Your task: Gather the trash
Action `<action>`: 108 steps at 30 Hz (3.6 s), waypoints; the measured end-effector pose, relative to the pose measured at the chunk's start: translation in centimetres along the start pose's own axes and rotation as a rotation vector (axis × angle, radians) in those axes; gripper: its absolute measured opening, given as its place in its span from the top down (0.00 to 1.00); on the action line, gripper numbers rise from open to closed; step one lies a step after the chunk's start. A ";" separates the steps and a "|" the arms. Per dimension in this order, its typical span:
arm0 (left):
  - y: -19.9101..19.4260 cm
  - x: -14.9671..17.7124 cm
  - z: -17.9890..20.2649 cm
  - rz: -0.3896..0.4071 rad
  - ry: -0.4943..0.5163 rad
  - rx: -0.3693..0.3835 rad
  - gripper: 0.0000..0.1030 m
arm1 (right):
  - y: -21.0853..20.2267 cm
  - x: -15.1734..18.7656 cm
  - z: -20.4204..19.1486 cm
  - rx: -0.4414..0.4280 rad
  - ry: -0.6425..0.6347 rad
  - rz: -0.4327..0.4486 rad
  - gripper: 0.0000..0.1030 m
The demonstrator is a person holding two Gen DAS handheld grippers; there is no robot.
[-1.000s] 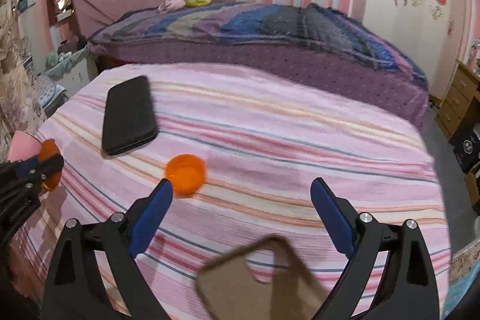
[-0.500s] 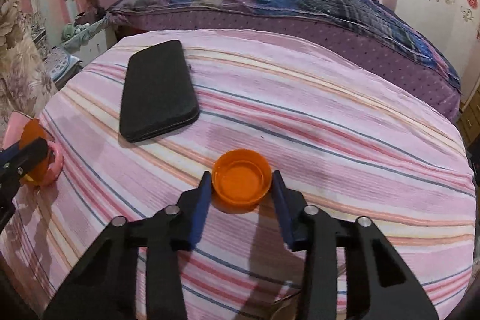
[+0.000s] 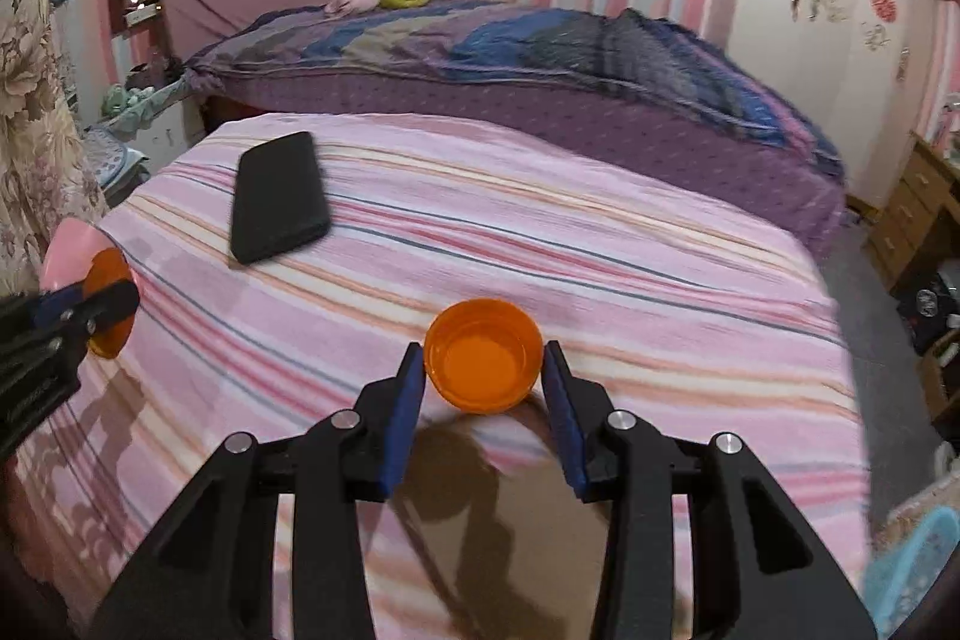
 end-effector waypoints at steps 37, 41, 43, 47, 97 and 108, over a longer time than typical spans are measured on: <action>0.9 6.6 23.9 -0.029 0.202 0.210 0.77 | -15.2 18.8 29.3 0.398 0.300 -0.005 0.61; -0.4 6.9 27.0 0.001 0.232 0.256 0.77 | -15.7 19.7 31.4 0.421 0.325 -0.011 0.61; -1.2 7.1 29.1 0.015 0.257 0.280 0.77 | -15.7 19.3 32.2 0.428 0.336 -0.011 0.61; -2.7 8.0 33.7 0.031 0.298 0.353 0.77 | -16.1 20.0 34.4 0.439 0.379 -0.011 0.61; -13.4 10.3 19.0 0.188 0.191 0.118 0.06 | -17.1 19.5 30.4 0.289 0.431 0.058 0.05; -14.3 10.6 15.5 0.186 0.132 0.095 0.05 | -19.8 21.8 24.7 0.229 0.407 0.083 0.05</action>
Point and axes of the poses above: each gripper's, at about its wrist camera, not at the fingertips, and y roughly the way its jaws point, z to its right, x to its underside, the point moved 4 cm from there along y, roughly the way its jaws point, and after that the axes turned 9 degrees about x, right-handed, at the moved point
